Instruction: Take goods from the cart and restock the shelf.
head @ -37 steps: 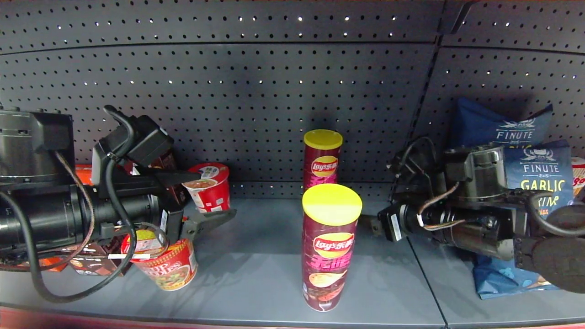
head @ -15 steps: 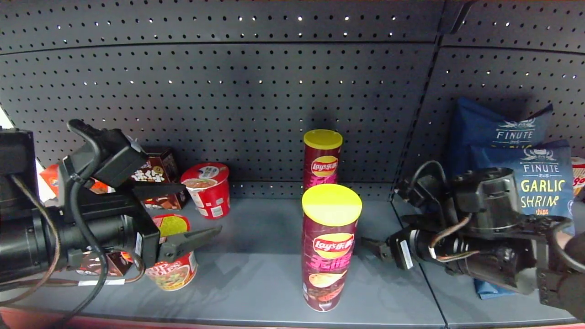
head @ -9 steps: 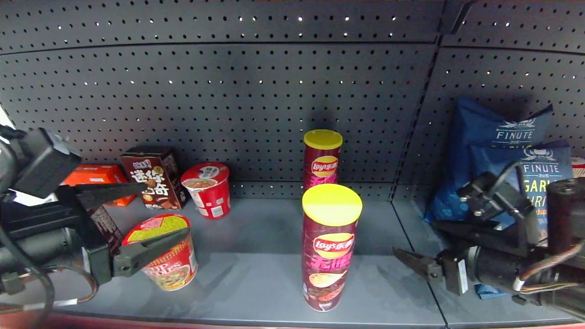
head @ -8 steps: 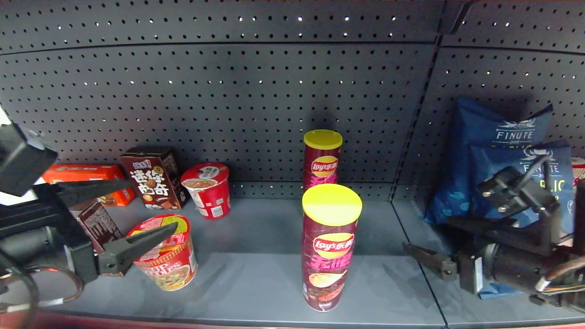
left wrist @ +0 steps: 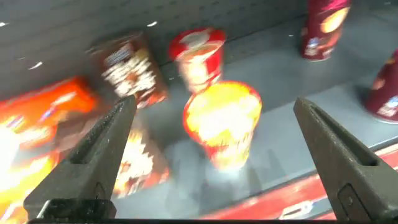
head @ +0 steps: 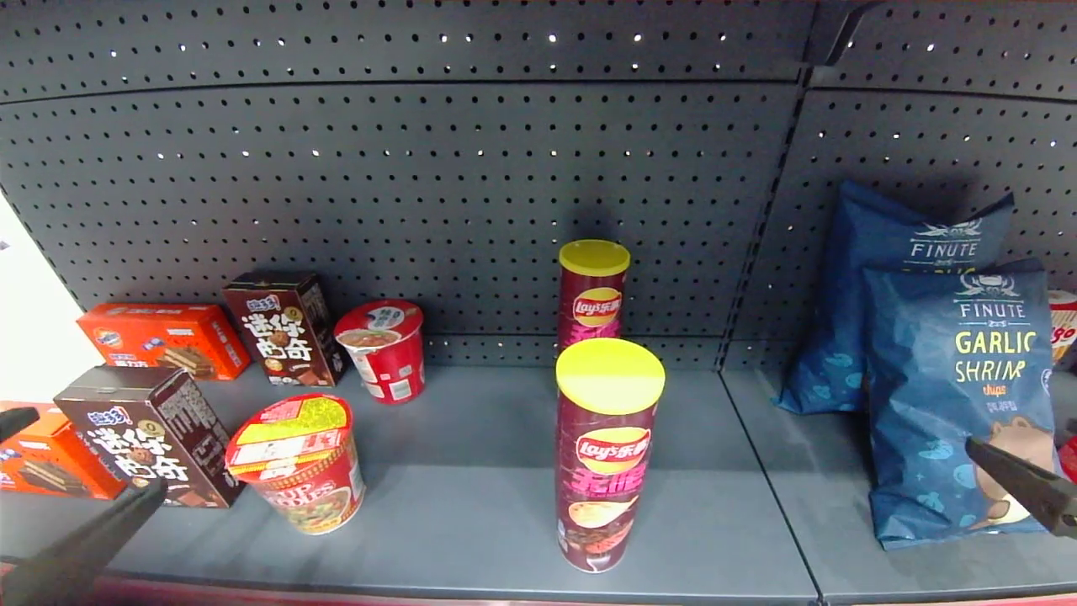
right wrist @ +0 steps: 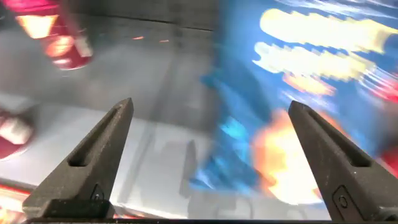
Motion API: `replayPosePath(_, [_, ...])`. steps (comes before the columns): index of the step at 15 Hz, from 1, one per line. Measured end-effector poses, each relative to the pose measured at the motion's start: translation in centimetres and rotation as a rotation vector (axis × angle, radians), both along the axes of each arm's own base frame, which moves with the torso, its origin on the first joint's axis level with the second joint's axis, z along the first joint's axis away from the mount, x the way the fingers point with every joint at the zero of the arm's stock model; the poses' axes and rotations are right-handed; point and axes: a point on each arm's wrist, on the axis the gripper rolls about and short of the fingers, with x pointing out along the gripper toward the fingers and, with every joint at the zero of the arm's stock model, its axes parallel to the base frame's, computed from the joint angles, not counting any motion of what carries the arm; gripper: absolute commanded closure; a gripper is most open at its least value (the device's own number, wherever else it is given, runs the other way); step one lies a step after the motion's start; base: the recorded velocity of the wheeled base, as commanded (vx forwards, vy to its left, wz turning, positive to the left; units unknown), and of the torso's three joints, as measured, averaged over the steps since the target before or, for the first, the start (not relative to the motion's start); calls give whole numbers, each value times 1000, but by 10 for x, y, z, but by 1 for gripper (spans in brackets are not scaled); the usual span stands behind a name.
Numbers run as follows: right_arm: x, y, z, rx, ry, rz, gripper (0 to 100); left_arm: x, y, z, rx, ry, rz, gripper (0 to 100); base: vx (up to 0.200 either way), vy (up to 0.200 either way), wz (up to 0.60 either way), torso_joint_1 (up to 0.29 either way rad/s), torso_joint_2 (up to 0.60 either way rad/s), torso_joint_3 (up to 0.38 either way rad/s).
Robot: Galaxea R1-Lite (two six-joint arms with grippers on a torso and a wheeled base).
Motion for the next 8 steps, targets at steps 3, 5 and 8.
replayPosePath(3, [-30,-10,-27,-12,-18,-124,0,-22,0,-20,-12,-21,39,0,0,0,0,0,0,0])
replayPosePath(5, [-43,-13,-40,-14,-36,-163,0,-32,0,-30,-31,-33,55,0,0,0,0,0,0,0])
replayPosePath(8, [-59,-17,-55,-6,-79,-186,0,-49,-1,-54,-41,-59,55,0,0,0,0,0,0,0])
